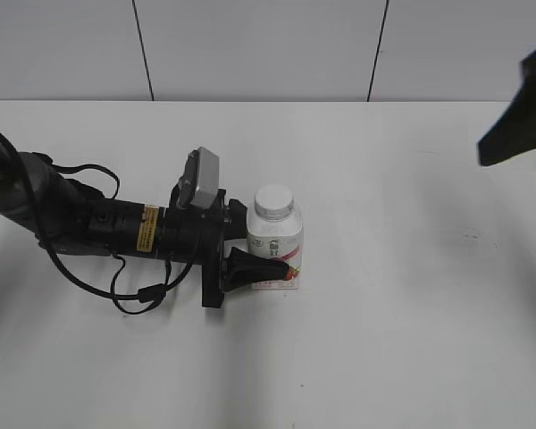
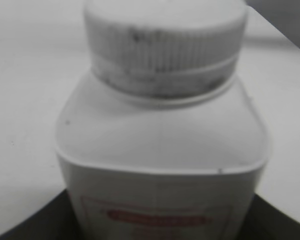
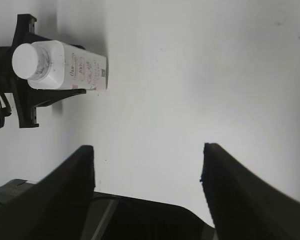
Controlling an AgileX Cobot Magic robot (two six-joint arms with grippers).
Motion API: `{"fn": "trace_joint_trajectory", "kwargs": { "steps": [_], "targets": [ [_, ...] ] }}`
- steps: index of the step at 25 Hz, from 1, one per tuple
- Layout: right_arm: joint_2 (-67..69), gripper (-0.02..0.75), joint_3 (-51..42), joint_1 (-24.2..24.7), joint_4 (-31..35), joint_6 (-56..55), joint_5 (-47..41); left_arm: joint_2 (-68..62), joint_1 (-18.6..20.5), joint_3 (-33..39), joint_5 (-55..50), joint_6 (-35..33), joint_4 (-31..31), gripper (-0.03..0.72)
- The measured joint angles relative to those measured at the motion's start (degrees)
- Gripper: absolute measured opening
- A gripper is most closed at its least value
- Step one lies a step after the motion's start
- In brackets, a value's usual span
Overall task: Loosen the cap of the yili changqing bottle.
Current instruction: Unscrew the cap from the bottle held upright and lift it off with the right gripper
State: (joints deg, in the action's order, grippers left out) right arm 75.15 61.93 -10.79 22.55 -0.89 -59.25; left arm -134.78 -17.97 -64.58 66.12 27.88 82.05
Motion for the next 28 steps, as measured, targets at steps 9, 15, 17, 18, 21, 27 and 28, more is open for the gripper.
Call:
{"fn": "trace_joint_trajectory", "kwargs": {
  "steps": [9,15,17,18,21,27,28],
  "targets": [
    [18.2,0.529,14.4,-12.6,-2.4,-9.5,0.8,0.0,0.0,-0.1,-0.2,0.4,0.0,0.414],
    [27.4,0.529,23.6,-16.3,-3.0,-12.5,-1.0,0.0,-0.2,-0.2,-0.4,0.9,0.0,0.414],
    [29.9,0.529,25.6,-17.4,-3.3,-13.2,-1.4,0.0,-0.2,-0.2,-0.4,0.9,0.0,0.414],
    [31.2,0.529,26.6,-17.9,-3.6,-13.7,-1.7,0.0,-0.2,-0.2,-0.4,1.0,0.0,0.414],
    [34.5,0.529,29.2,-19.4,-4.3,-14.6,-3.0,0.0,-0.2,-0.2,-0.4,1.1,0.0,0.414],
    [38.6,0.529,31.8,-20.7,-5.3,-15.4,-4.4,0.1,-0.2,-0.2,-0.8,1.2,0.1,0.414],
    [39.0,0.529,32.2,-21.0,-5.5,-15.6,-4.4,0.1,-0.2,-0.2,-0.9,1.2,0.1,0.414]
  ]
}}
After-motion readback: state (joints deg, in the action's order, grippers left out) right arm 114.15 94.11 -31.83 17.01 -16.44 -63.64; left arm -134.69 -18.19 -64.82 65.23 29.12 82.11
